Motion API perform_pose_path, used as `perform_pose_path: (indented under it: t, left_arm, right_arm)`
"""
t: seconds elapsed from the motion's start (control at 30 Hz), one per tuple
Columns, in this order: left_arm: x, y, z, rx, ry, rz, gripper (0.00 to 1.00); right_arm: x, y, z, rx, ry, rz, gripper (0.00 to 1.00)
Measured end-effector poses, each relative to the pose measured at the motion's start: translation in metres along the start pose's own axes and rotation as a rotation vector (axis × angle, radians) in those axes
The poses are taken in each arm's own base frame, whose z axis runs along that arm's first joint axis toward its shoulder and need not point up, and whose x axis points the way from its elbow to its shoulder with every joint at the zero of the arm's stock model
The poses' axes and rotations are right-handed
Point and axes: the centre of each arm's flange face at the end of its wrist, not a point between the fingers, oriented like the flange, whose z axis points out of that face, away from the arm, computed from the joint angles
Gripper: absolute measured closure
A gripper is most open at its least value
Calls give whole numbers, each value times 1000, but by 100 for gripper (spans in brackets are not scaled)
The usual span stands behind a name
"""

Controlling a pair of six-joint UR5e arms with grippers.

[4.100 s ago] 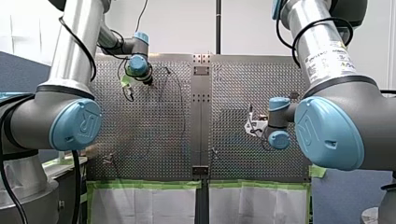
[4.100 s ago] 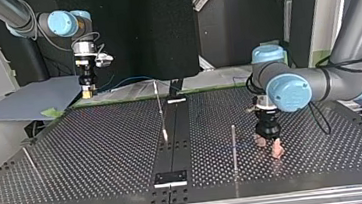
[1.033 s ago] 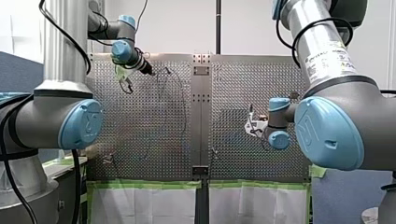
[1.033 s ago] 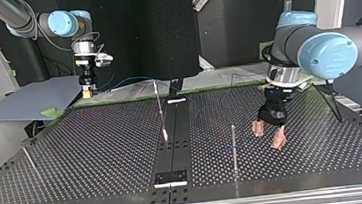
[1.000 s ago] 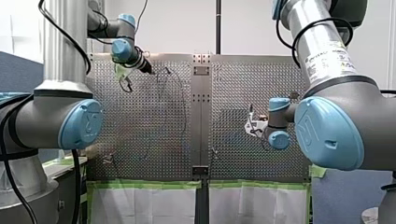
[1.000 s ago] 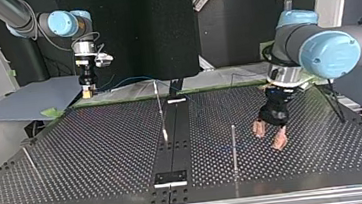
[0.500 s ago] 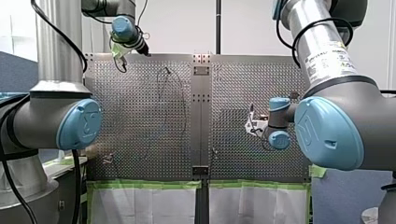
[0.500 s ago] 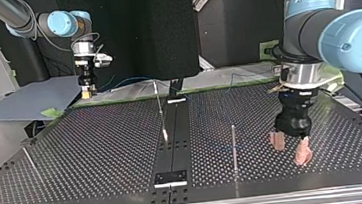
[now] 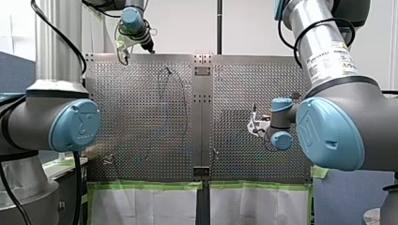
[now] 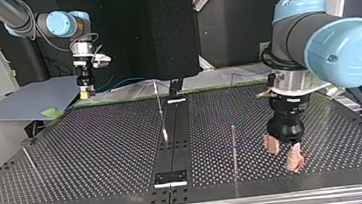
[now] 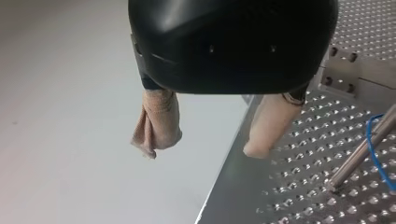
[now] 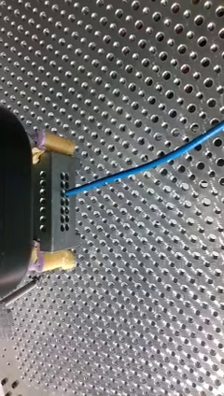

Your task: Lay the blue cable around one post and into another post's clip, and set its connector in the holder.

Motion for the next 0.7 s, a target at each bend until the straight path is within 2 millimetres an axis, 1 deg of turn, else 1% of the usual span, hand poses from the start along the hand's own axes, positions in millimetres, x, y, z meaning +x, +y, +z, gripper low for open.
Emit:
perform_pose_path:
  t: [0.27,0.37,0.5,0.6,0.7]
  left_arm:
    - [9,-27,1,-19,49,86,0]
    - [8,-39,-4,-21,56,119,0]
    - [4,-56,-16,-17,69,171,0]
    - [4,-60,-23,-21,93,214,0]
    - [7,-60,-27,-30,119,253,0]
  right_arm:
    - [0,3,0,-5,-1,-1,97]
    - [0,3,1,-6,0,-1,97]
    - [0,4,0,-7,-2,-1,97]
    - [-1,4,0,-8,-3,-1,97]
    - [-1,4,0,-7,-4,-1,97]
